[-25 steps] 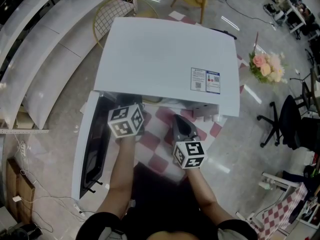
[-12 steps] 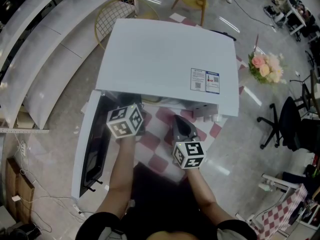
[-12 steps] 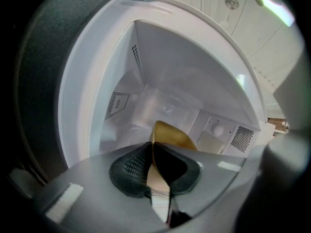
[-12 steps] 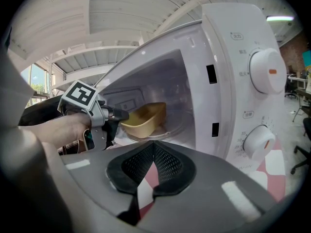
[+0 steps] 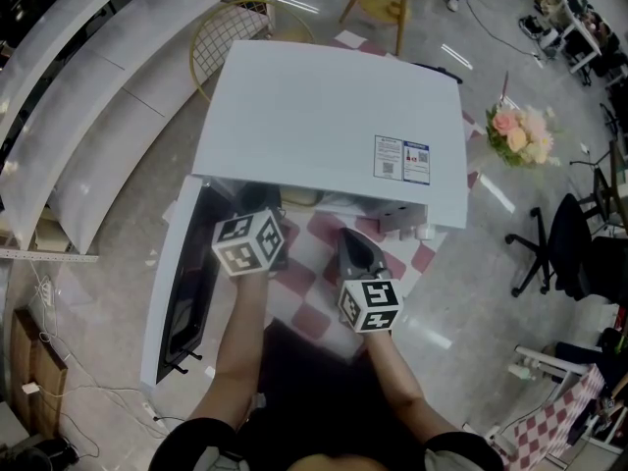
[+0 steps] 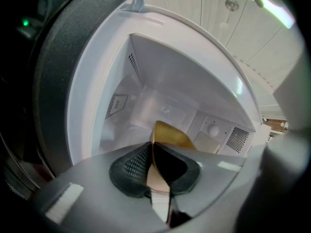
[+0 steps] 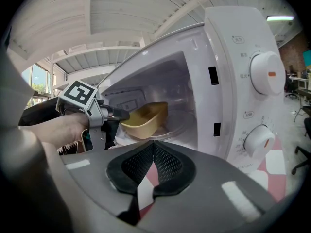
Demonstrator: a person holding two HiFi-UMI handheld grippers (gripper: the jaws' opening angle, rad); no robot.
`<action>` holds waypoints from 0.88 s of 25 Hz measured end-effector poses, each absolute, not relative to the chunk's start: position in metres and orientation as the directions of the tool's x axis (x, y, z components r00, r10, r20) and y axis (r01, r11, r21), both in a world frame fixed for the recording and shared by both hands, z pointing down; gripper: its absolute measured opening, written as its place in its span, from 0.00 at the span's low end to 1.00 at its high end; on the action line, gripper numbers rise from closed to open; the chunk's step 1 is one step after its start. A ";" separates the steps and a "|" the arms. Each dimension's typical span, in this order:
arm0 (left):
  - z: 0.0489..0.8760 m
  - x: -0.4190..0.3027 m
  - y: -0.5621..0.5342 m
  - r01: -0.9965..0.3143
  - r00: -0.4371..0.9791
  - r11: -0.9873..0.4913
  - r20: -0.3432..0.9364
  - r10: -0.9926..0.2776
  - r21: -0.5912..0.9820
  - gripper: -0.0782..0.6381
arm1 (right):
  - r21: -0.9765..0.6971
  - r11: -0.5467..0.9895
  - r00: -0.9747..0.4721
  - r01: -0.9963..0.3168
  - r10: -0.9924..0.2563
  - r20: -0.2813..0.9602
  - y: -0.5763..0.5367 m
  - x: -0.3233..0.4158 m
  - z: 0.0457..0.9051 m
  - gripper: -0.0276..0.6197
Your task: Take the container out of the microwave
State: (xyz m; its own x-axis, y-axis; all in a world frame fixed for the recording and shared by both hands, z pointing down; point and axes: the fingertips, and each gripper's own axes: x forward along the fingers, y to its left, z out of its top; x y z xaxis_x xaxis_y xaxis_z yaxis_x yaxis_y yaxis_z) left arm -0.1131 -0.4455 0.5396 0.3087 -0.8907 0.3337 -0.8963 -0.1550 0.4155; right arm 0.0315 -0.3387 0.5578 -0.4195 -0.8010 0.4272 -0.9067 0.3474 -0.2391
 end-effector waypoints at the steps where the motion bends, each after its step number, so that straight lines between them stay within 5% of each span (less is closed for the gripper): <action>1: 0.540 -0.113 -0.444 -0.896 0.310 -0.156 0.332 -0.891 0.416 0.15 | -0.239 0.348 -0.420 -0.906 -0.801 0.427 -0.338 0.031 0.558 0.05; 22: 0.538 -0.112 -0.416 -0.893 0.313 -0.156 0.333 -0.889 0.423 0.15 | -0.249 0.358 -0.433 -0.900 -0.794 0.426 -0.320 0.030 0.554 0.05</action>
State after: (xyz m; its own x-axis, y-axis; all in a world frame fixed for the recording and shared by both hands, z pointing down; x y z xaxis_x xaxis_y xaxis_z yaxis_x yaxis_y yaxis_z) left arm -0.1117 -0.4163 0.5381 0.3130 -0.8894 0.3331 -0.8927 -0.1557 0.4230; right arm 0.0304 -0.3200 0.5545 -0.4333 -0.7945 0.4256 -0.9001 0.3578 -0.2485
